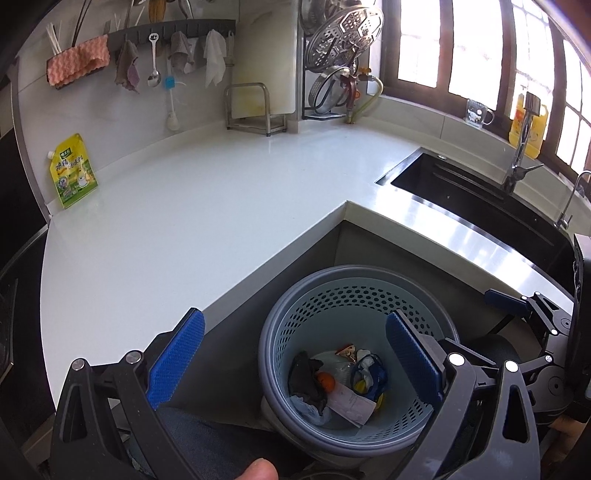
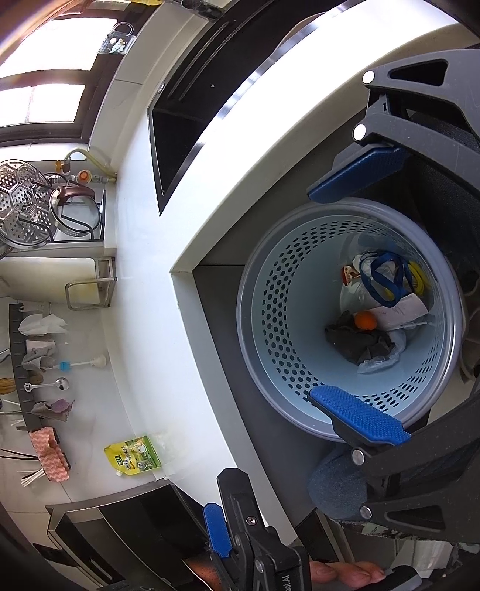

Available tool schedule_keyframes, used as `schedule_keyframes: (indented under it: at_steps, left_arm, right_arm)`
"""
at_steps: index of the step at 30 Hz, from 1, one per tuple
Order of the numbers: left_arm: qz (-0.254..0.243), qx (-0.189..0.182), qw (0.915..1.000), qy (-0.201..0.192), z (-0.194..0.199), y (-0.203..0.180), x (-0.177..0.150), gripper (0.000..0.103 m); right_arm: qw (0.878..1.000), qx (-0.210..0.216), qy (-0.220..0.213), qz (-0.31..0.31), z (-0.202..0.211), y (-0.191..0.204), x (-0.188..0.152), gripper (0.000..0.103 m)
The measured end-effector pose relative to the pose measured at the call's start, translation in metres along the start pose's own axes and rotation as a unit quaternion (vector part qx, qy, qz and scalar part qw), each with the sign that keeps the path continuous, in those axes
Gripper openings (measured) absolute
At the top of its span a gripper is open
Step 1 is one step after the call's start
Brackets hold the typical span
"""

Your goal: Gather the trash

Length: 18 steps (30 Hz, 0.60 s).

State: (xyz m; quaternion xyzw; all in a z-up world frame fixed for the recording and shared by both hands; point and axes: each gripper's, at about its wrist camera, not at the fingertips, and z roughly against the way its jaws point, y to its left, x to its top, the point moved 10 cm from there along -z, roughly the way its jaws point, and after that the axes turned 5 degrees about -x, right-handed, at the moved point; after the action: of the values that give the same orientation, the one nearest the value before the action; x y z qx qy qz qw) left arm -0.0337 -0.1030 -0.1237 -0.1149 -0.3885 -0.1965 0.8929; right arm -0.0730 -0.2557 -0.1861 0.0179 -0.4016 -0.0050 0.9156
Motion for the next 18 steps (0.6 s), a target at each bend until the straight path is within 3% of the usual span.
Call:
schedule_keyframes:
  at_steps: [18]
  left_arm:
    - [-0.007,-0.002,1.0000,0.000,0.0027,-0.0055,-0.0029,0.096]
  right_arm:
    - [1.000,0.007,0.004,-0.007,-0.0009,0.0029,-0.0042,0.094]
